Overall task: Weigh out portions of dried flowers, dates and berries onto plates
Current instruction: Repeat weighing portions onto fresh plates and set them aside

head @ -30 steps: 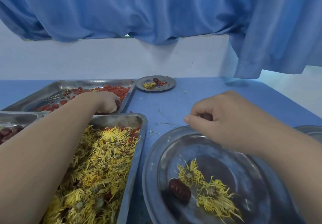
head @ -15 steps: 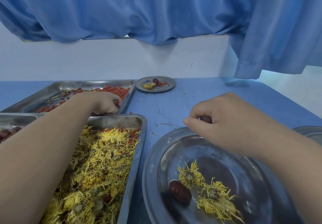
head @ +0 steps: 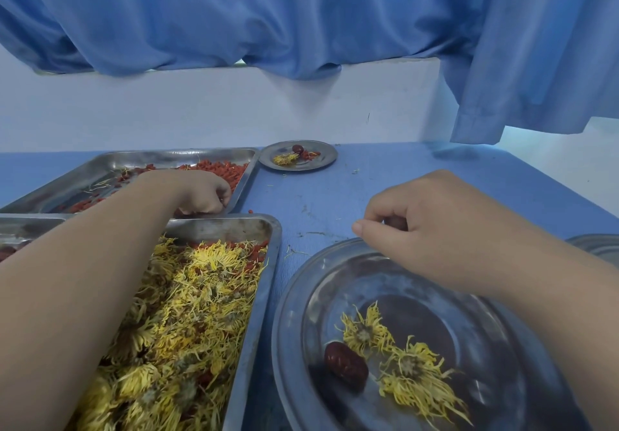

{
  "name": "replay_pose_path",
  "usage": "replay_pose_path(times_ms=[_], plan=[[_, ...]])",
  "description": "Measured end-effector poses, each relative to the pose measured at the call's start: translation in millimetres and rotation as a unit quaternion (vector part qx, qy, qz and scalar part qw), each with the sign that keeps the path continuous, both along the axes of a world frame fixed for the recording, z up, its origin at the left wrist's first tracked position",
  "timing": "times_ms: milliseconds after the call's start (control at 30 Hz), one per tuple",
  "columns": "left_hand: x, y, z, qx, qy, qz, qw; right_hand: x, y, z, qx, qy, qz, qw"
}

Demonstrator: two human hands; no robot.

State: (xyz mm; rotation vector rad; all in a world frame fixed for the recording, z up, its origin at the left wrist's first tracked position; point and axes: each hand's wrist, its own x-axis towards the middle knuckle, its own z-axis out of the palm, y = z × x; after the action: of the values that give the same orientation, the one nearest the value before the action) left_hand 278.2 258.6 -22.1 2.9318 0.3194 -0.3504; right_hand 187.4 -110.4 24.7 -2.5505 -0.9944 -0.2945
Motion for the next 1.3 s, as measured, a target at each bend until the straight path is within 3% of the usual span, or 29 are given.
replay_pose_path(times_ms=[133,467,633,900,1100,1300], plan=[[-0.7,5.2,1.1,-0.023,-0.002,0.015,1.000,-0.3,-0.1,0.4,-0.003,-0.005,0.002,1.000],[-6.8,-7.8,5.0,0.043,-0.001,0.025,0.999,-0.8,-0.5,1.8,-0.005,-0.007,-0.001,1.000],[-13.7,-5.0,9.7,0.025,-0.034,0.045,0.998,-0.7,-1.3,2.6,0.001,-0.012,-0.002,1.000],[-21.3,8.3,25.7,-0.107,-0.146,0.071,0.981,-1.3,-2.8,4.9,0.003,-0.009,0.000,1.000],[-31.6,10.8,26.5,-0.151,-0.157,0.093,0.971,-0.8,-2.4,4.0,0.008,-0.010,0.006,1.000],[-42.3,-3.2,33.8,-0.316,-0.203,0.116,0.919,0.6,-5.3,5.3,0.012,0.000,-0.004,1.000]])
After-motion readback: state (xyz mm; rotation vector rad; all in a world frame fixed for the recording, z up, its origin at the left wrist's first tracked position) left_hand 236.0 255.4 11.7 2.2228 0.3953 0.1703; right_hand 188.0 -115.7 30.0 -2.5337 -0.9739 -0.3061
